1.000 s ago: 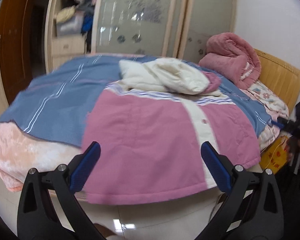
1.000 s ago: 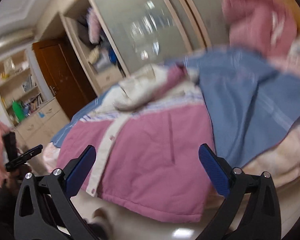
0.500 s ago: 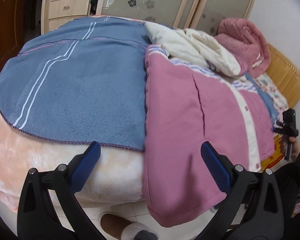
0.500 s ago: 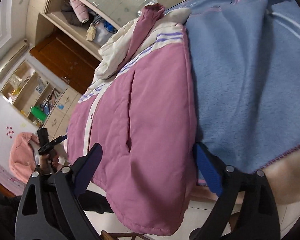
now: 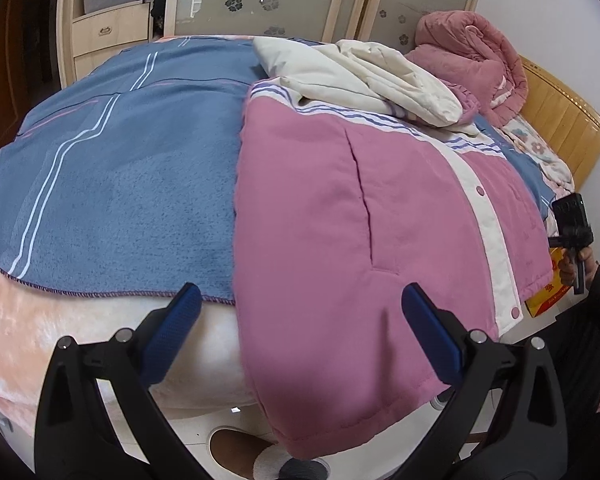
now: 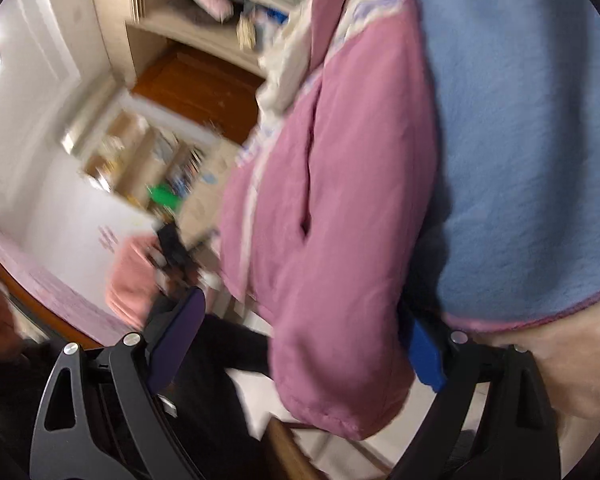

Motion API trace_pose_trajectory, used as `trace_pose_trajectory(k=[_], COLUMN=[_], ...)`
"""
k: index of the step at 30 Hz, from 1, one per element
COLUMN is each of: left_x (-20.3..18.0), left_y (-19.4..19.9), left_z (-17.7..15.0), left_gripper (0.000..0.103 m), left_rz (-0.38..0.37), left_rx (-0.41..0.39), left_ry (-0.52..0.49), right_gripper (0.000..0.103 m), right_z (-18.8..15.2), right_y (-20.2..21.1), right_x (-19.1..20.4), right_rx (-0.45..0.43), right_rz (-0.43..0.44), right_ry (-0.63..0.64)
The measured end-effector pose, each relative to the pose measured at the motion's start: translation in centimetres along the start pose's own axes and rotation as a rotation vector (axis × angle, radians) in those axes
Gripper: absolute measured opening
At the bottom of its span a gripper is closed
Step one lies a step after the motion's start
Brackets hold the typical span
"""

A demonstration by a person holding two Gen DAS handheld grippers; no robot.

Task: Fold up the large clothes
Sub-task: 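Move the right gripper to the pink jacket hem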

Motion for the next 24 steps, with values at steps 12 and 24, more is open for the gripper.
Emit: trace_pose_trajectory(k=[12,24], left_x=[-0.6,0.5], left_y=[-0.1,1.3], left_z=[0.1,-0.4], left_gripper=[0.101,0.101], left_rz=[0.001,0.017], left_rx=[-0.003,-0.020], left_ry=[-0.001,0.030], right_gripper=[0.097,0.050], right_z=[-0.8,-1.6], right_y=[-1.6,-3.0], right_x=[1.0,3.4], right_rx=[-0.014,0.057], right_rz=[-0.001,0.009], right_ry=[-0.093,-0.148])
Point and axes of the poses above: each gripper's, at about its wrist camera, not at the fingertips, and y roughly against the way its jaws point, x to its left, z to its top, the point moved 10 cm from there along -y, roughly the way its jaws point, and after that the axes turned 9 degrees about -x, right-handed, at the moved point
